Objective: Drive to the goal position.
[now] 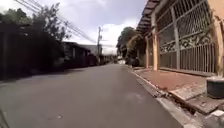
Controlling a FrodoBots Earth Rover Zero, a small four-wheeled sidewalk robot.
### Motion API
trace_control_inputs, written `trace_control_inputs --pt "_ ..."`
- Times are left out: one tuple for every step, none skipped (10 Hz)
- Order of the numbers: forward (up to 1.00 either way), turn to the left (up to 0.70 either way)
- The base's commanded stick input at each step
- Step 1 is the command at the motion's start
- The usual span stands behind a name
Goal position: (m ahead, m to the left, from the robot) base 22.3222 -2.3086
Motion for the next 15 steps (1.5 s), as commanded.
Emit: trace_control_inputs --pt "0.7 0.01" --pt "0.7 0.01" --pt "0.7 0.01" --pt "0.7 0.01" --pt "0.7 0.01" --pt "0.7 0.01" --pt "0.7 0.01" --pt "0.7 0.01" --pt "0.7 0.01" --pt "0.7 0.01" --pt "0.7 0.01" --pt "0.7 0.01" --pt "0.7 -0.01" --pt "0.7 -0.01" --pt "0.7 -0.01"
